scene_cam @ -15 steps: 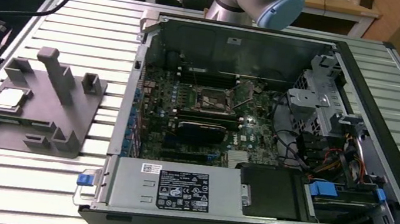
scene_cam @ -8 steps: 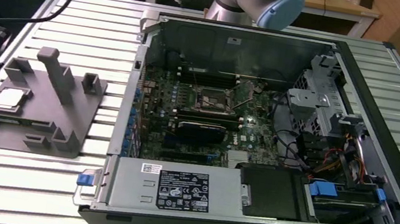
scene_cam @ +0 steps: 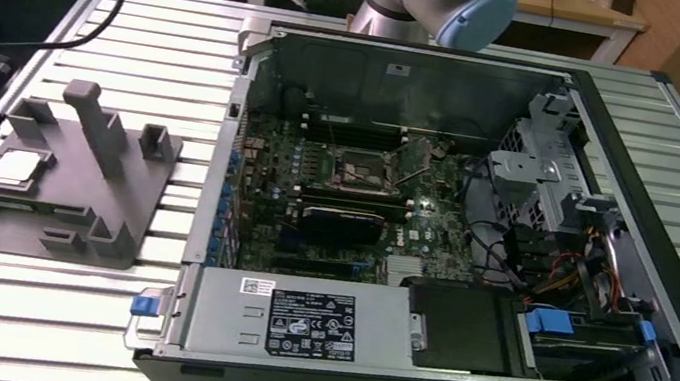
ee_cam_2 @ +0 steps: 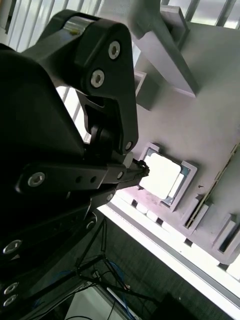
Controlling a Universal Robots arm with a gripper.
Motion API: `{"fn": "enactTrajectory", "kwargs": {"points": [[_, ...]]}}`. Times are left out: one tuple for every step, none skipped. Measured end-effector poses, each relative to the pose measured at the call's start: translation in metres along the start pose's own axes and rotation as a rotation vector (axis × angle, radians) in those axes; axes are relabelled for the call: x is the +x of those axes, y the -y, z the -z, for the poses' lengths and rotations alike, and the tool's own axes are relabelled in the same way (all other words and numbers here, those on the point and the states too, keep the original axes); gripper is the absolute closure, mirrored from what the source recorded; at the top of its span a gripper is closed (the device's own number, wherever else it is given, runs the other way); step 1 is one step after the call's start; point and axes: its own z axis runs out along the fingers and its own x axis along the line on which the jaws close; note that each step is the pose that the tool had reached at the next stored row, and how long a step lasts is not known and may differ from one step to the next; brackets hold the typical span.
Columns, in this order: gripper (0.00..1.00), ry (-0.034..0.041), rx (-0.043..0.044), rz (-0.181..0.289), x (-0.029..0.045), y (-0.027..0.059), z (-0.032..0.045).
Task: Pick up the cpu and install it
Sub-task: 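Pick up the cpu and move it towards the insertion slot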
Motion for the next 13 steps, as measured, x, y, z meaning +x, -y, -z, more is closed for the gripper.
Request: {"fn": "enactTrajectory", "kwargs": {"points": [[0.89,-0.0001,0.0,0.0,0.0006,0.0001,-0.0015],[0.89,-0.0001,0.0001,0.0,0.0015,0.0002,-0.003],[0.89,-0.0001,0.0,0.0,0.0023,0.0004,-0.0045],[0.89,-0.0001,0.0,0.0,0.0031,0.0005,-0.0061],[0.89,-0.0001,0.0,0.0,0.004,0.0007,-0.0077],[0.89,0.0,0.0,0.0,0.0048,0.0008,-0.0094],[0.89,0.0001,-0.0001,0.0,0.0055,0.0009,-0.0112],[0.89,0.0,0.0,0.0,0.0062,0.0011,-0.013],[0.89,-0.0001,0.0001,0.0,0.0071,0.0012,-0.0147],[0.89,0.0001,-0.0001,0.0,0.0076,0.0013,-0.0166],[0.89,0.0001,0.0,0.0,0.0079,0.0015,-0.0184],[0.89,0.0,0.0,0.0,0.0084,0.0016,-0.0202],[0.89,0.0,-0.0001,0.0,0.0088,0.0017,-0.022]]}}
